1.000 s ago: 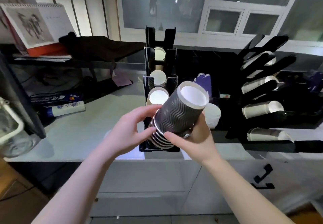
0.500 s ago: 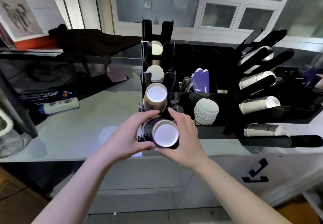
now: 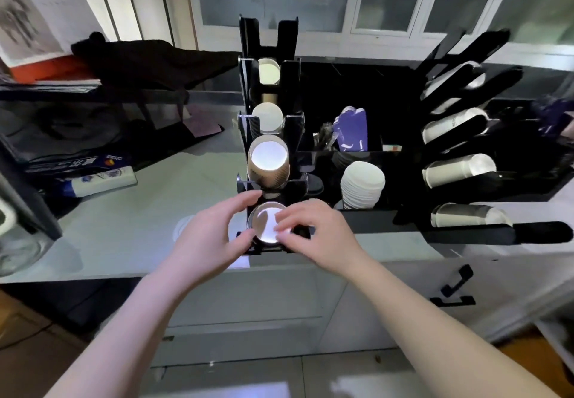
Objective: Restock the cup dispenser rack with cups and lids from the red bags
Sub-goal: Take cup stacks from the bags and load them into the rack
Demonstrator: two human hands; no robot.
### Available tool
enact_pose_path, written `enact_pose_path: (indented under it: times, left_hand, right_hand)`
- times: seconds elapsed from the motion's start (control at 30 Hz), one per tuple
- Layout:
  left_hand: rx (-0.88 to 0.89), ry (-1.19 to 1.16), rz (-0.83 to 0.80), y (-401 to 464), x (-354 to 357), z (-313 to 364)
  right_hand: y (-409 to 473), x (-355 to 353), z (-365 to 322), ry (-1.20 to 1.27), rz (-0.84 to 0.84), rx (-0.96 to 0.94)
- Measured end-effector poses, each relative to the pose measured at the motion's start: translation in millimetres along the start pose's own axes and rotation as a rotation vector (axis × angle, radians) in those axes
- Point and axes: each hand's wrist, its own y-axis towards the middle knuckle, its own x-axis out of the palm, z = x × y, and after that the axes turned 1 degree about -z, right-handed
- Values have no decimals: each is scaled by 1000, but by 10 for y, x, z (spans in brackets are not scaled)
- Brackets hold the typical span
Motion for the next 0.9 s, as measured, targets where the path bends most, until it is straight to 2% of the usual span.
enact_pose_path:
  times: [0.1, 0.23, 0.37, 0.57, 0.9]
  left_hand:
    - [5, -87, 11, -65, 45, 207]
    - [91, -146, 0, 51, 335, 739]
    - [185, -299, -126, 300, 884, 1463]
    - [280, -552, -339, 608, 2013, 2752]
    - [443, -746, -547, 898, 3520, 4721]
  right_hand:
    - [-95, -185, -23, 312, 35, 154]
    - [-426, -642, 33, 406, 111, 177]
    - [-952, -1390, 192, 382, 193, 197]
    - [-2087, -2705, 615, 289, 420, 299]
    - [-3767, -4387, 1151, -55, 913, 522]
